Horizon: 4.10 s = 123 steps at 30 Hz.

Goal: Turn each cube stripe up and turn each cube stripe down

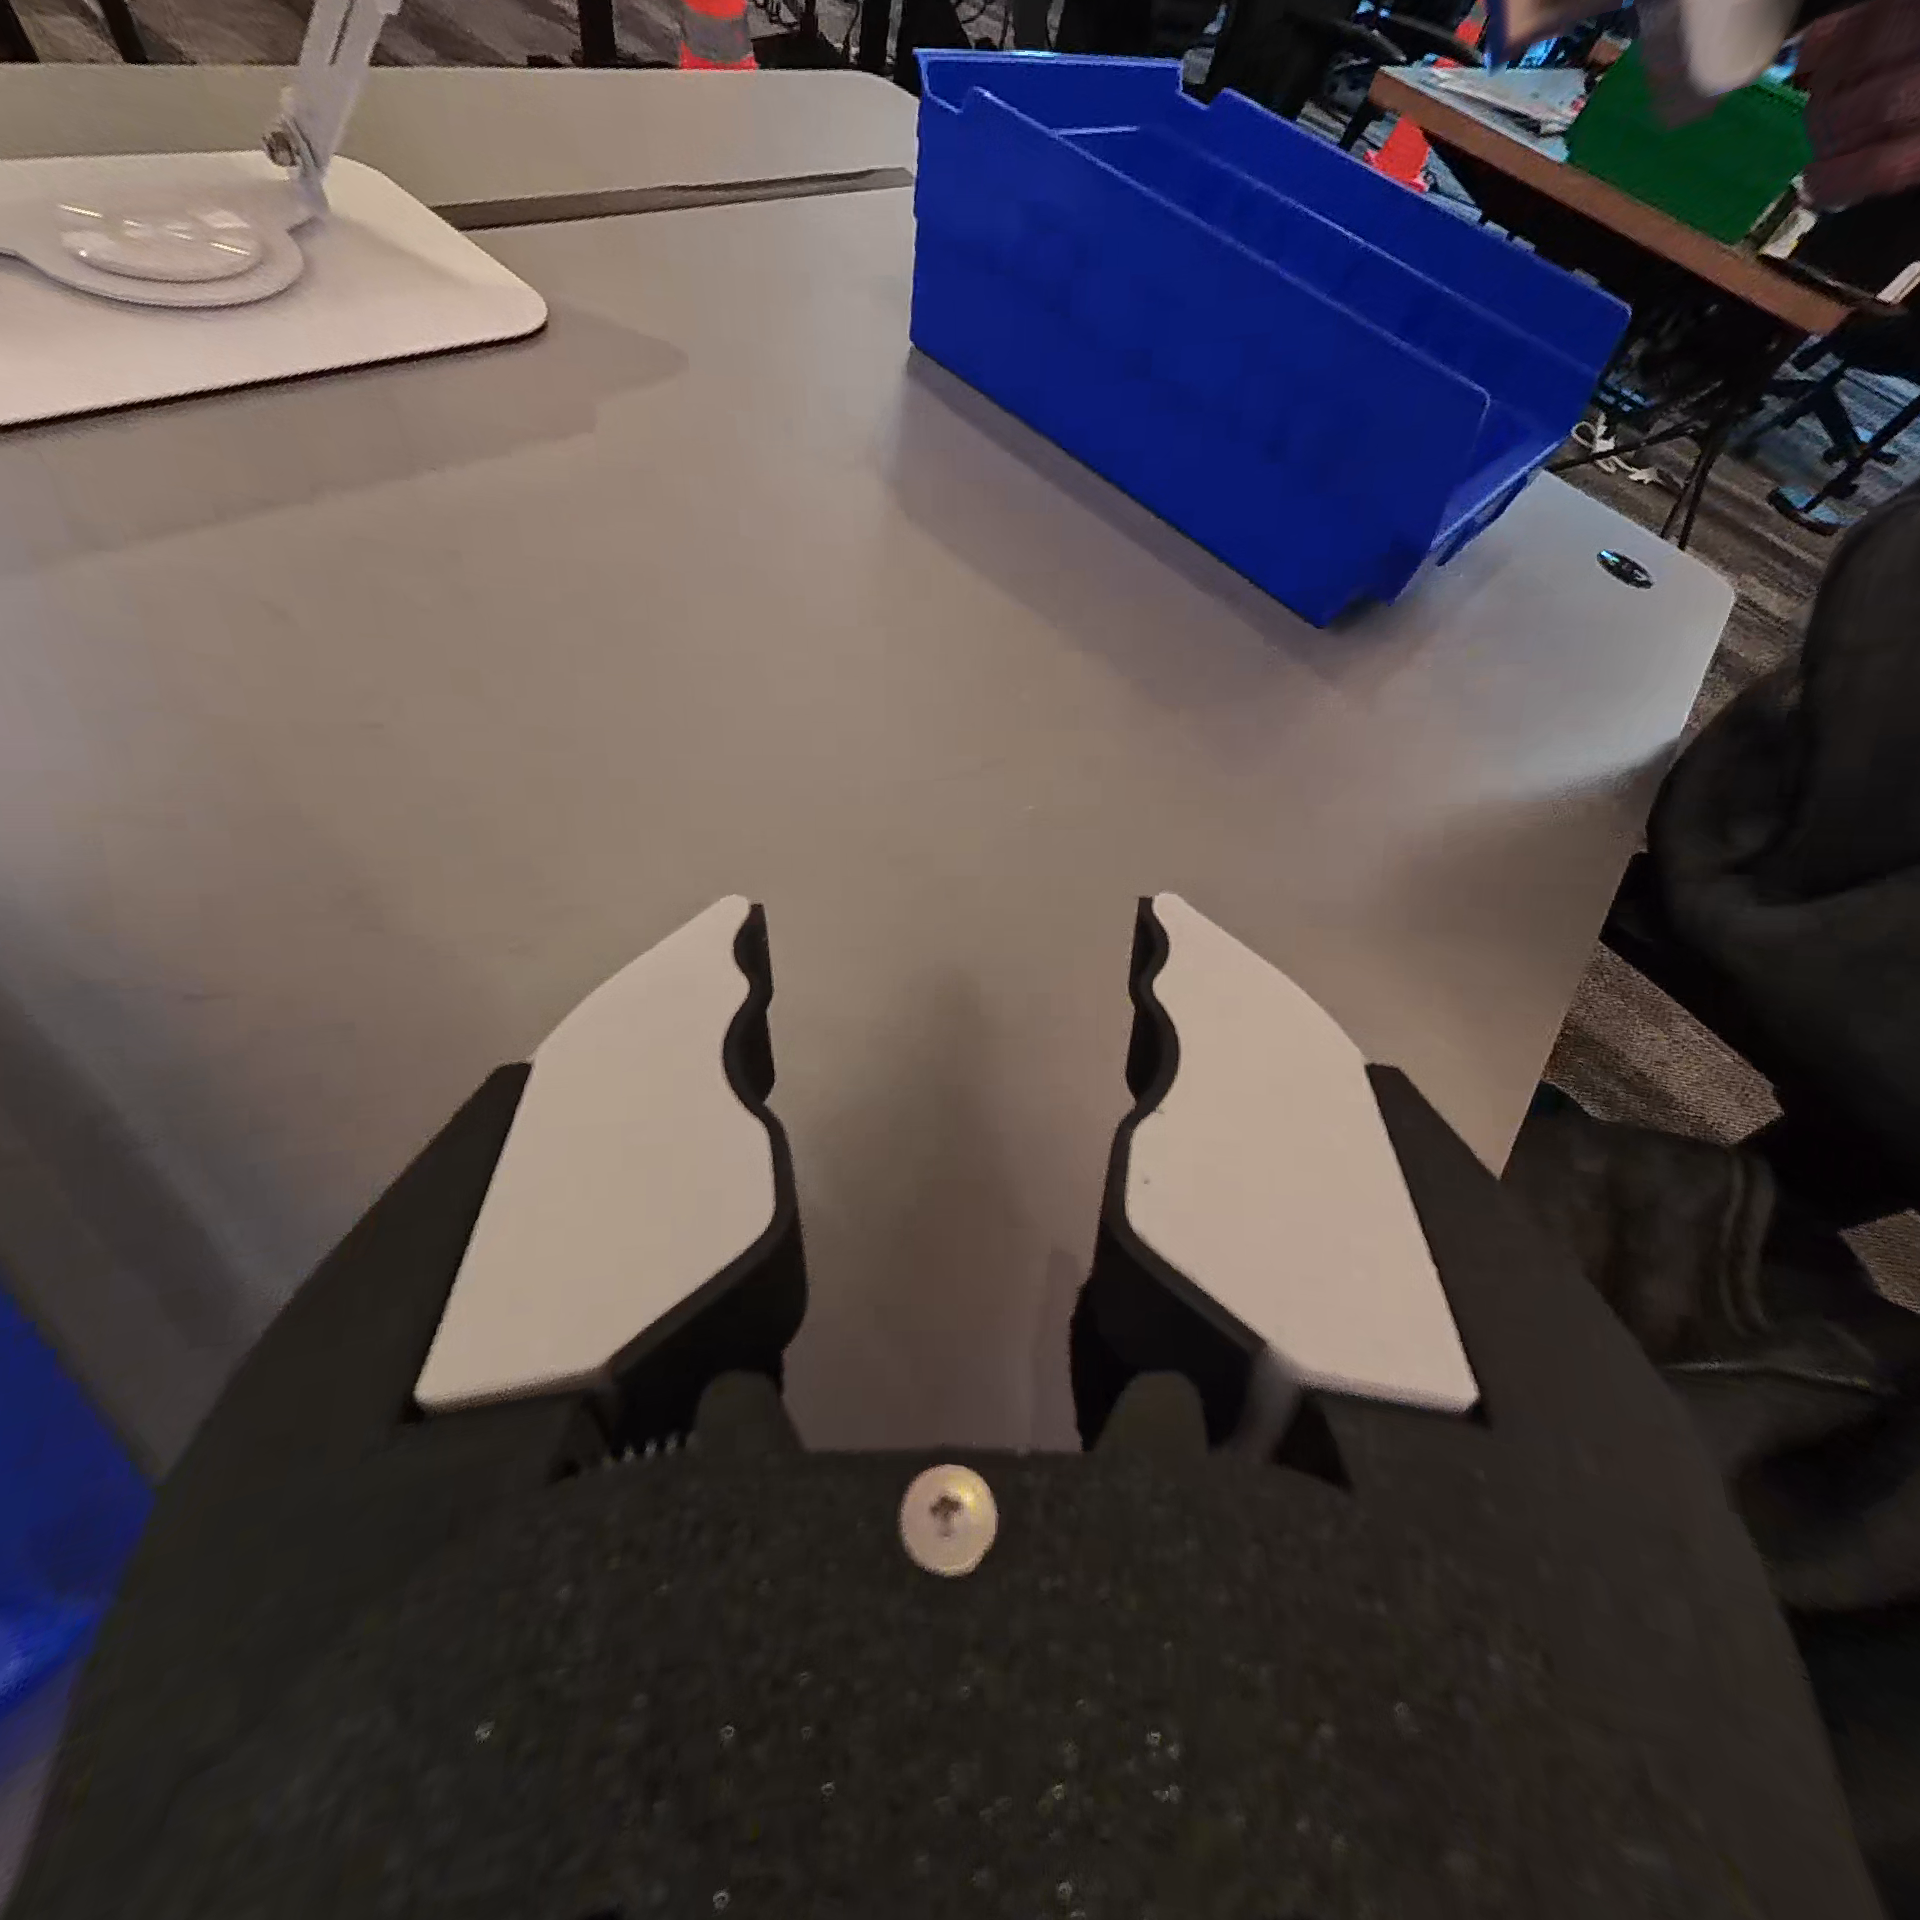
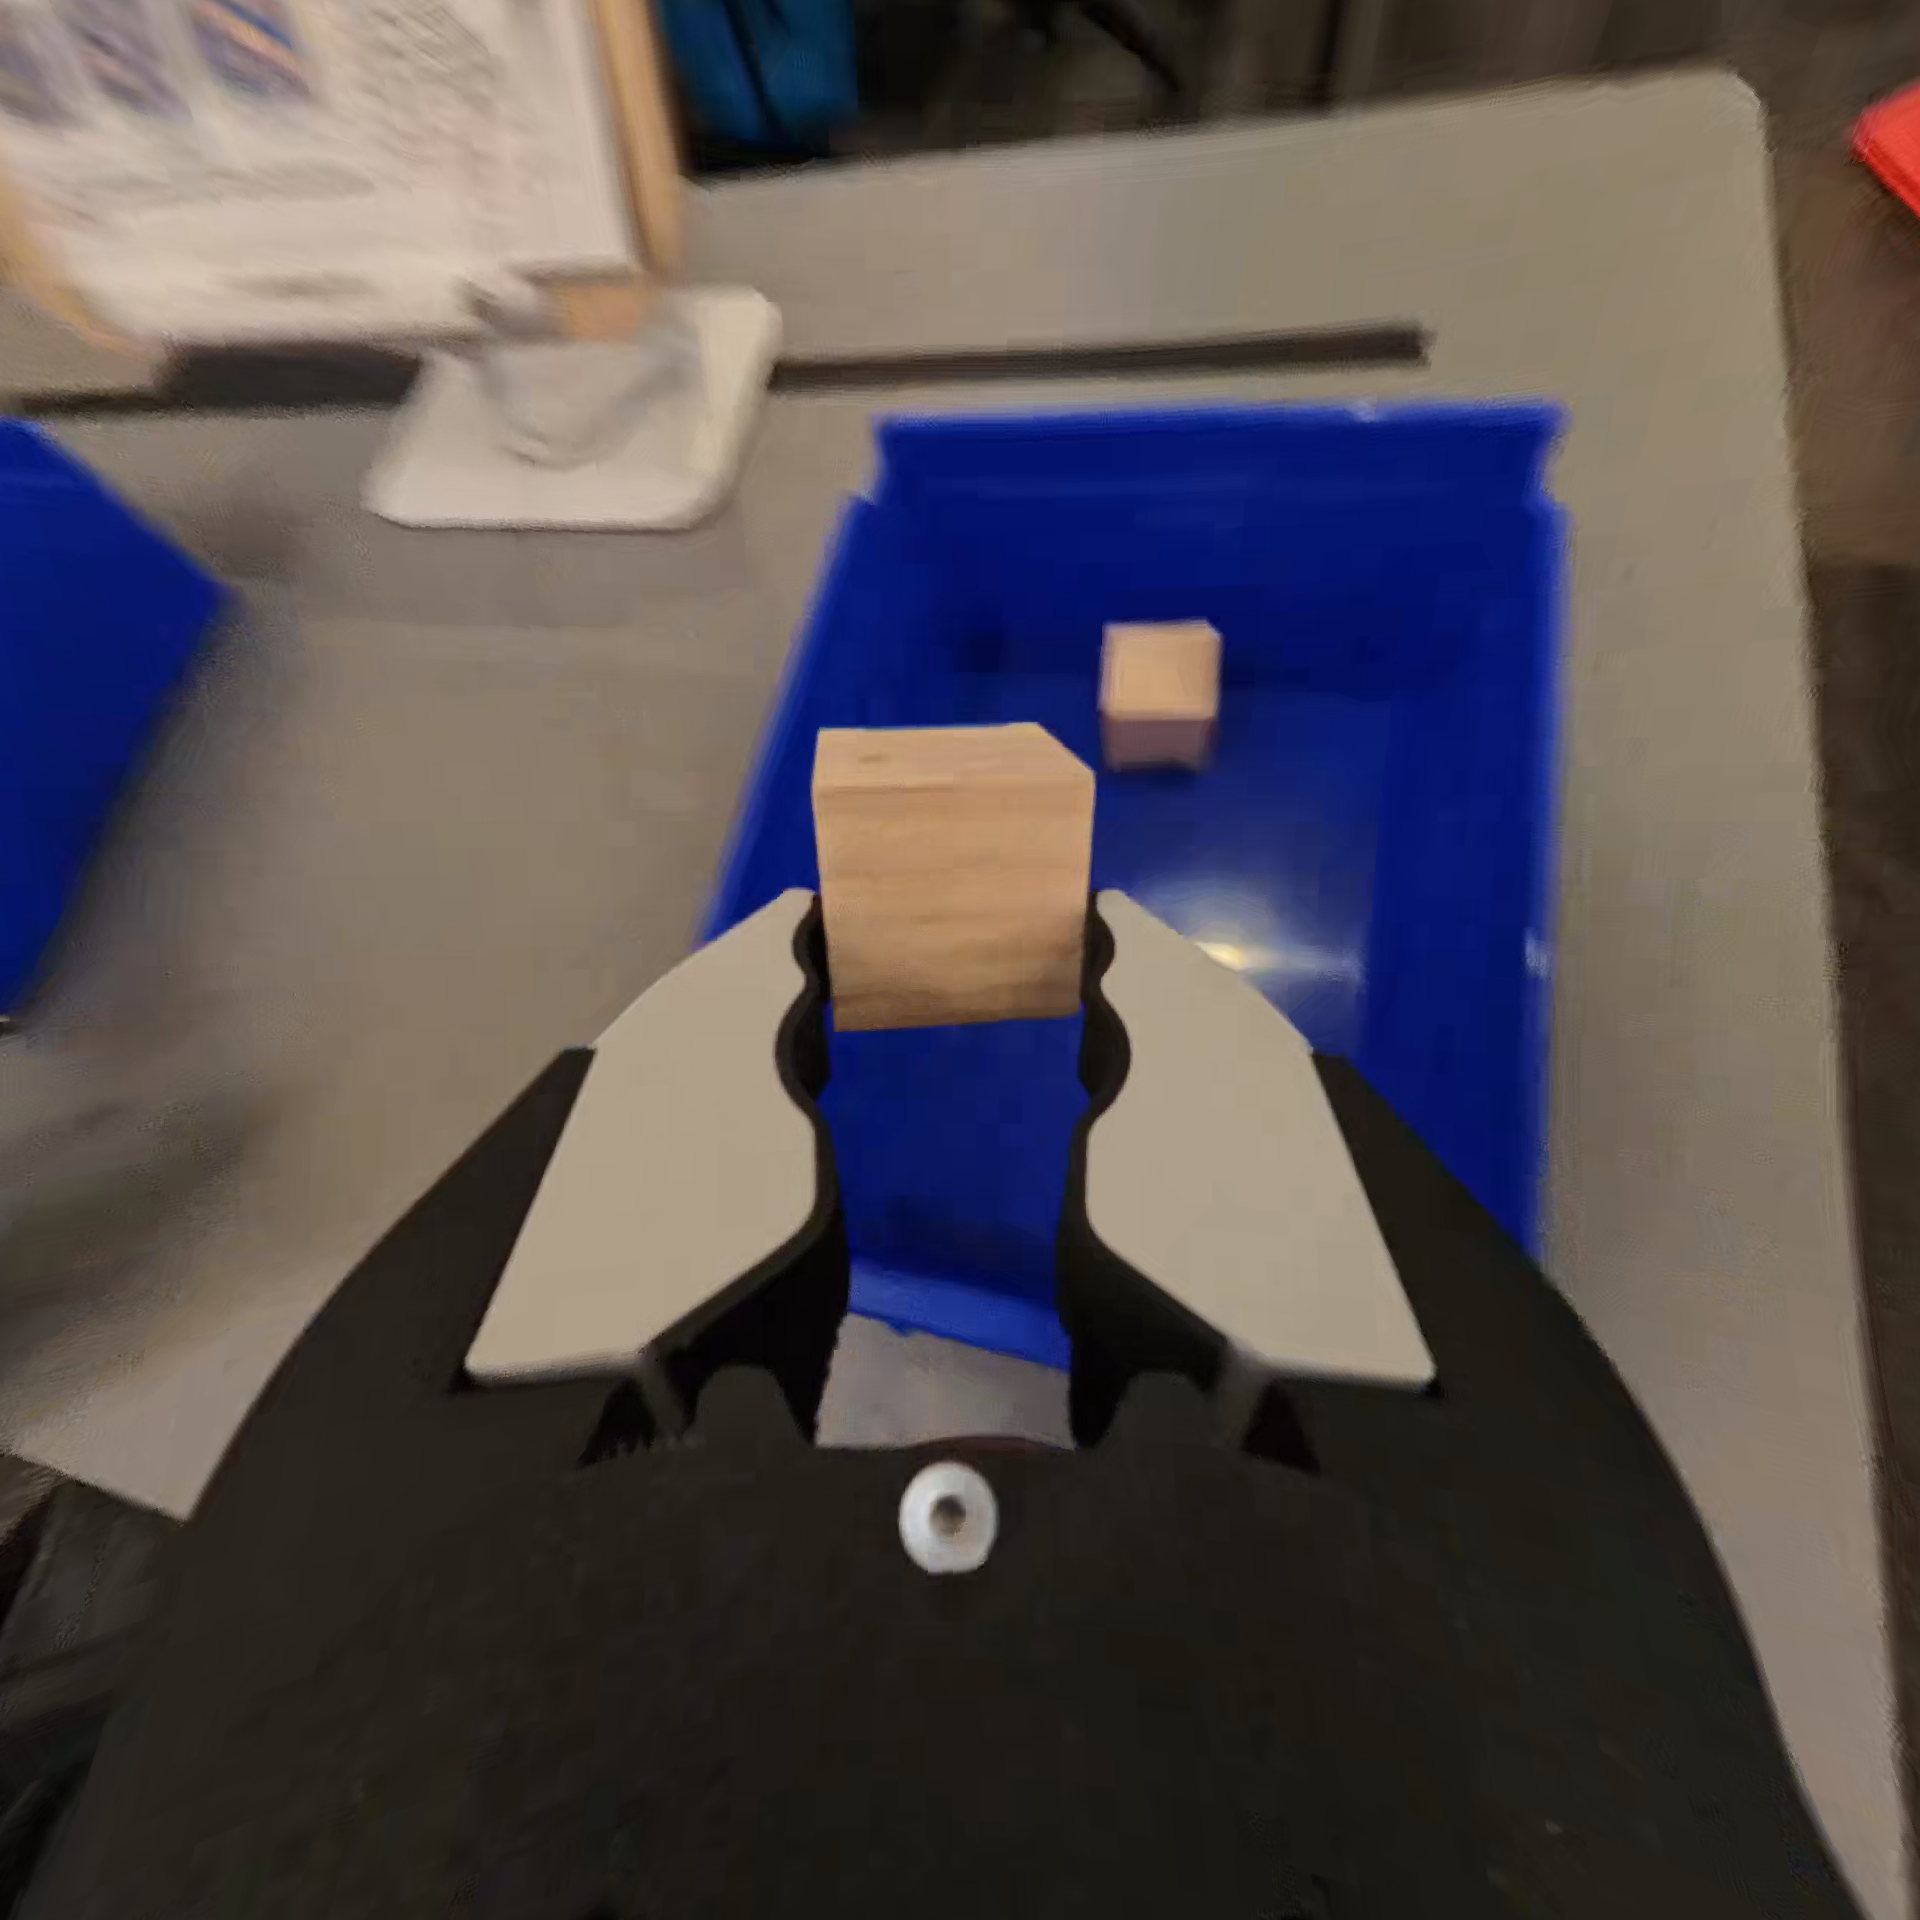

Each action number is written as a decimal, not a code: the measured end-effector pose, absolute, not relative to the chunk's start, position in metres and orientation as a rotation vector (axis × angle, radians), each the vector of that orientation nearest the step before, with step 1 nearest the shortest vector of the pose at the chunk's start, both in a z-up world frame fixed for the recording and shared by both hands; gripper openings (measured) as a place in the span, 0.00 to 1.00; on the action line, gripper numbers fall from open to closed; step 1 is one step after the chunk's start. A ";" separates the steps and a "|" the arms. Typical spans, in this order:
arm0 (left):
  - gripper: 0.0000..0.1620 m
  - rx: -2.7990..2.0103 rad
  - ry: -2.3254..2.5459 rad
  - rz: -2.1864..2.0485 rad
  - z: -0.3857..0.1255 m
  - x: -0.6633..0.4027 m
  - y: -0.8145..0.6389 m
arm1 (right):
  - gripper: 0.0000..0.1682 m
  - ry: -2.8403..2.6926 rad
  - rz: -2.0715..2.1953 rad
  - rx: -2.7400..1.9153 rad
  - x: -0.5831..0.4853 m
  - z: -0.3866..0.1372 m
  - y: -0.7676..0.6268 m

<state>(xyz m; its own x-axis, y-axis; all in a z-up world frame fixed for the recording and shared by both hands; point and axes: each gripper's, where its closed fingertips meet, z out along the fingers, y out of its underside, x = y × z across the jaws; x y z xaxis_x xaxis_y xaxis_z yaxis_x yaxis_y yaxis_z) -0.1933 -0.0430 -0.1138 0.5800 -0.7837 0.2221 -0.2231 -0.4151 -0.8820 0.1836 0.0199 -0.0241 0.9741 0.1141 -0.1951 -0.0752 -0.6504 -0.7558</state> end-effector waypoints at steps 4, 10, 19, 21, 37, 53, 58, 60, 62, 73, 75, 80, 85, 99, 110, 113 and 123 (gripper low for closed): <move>0.40 -1.965 0.824 -0.797 -0.121 -0.192 -0.043 | 0.27 0.071 0.251 -2.494 0.208 -0.080 0.017; 0.40 -2.002 0.837 -0.794 -0.128 -0.192 -0.043 | 0.27 0.094 0.103 -2.835 0.205 -0.160 0.012; 0.41 -2.025 0.871 -0.785 -0.135 -0.189 -0.046 | 0.28 0.023 -0.021 -2.959 0.202 -0.179 0.000; 0.41 -2.029 0.879 -0.782 -0.135 -0.189 -0.047 | 0.33 -0.009 -0.087 -2.931 0.206 -0.175 0.004; 0.41 -2.026 0.877 -0.781 -0.133 -0.188 -0.048 | 0.33 -0.560 1.053 -1.518 -0.073 -0.007 0.016; 0.44 -2.014 1.619 -0.105 -0.089 -0.378 0.058 | 0.30 -0.713 1.167 -1.658 -0.116 -0.066 0.002; 0.43 -2.104 1.851 -0.203 -0.132 -0.384 0.081 | 0.30 -0.724 1.177 -1.681 -0.117 -0.073 0.001; 0.43 -2.081 1.919 -0.177 -0.140 -0.381 0.091 | 0.30 -0.747 1.153 -1.694 -0.118 -0.076 0.000; 0.43 -2.068 1.975 -0.182 -0.146 -0.375 0.095 | 0.30 -0.757 1.151 -1.694 -0.120 -0.076 0.000; 0.29 -2.086 2.146 -0.087 -0.173 -0.372 0.092 | 0.30 -0.826 1.144 -1.728 -0.131 -0.084 -0.006; 0.28 -2.115 2.135 -0.038 -0.171 -0.382 0.091 | 0.29 -0.821 1.151 -1.725 -0.130 -0.082 -0.006; 0.28 -2.136 1.931 0.018 -0.129 -0.397 0.094 | 0.29 -0.776 1.176 -1.701 -0.122 -0.066 -0.006; 0.28 -2.116 1.579 -0.169 -0.065 -0.388 0.091 | 0.29 -0.718 1.208 -1.665 -0.108 -0.034 -0.008; 0.28 -1.723 0.493 -1.507 0.013 -0.213 0.061 | 0.37 -0.544 1.387 -1.775 -0.095 -0.039 0.001; 0.28 -1.757 0.444 -1.720 -0.020 -0.137 0.032 | 0.46 -0.318 1.661 -1.701 -0.122 -0.049 0.007; 0.28 -1.789 0.458 -1.719 -0.031 -0.127 0.028 | 0.44 -0.292 1.643 -1.699 -0.125 -0.052 0.012; 0.28 -1.833 0.509 -1.762 -0.043 -0.108 0.016 | 0.27 -0.362 1.630 -1.737 -0.129 -0.059 0.003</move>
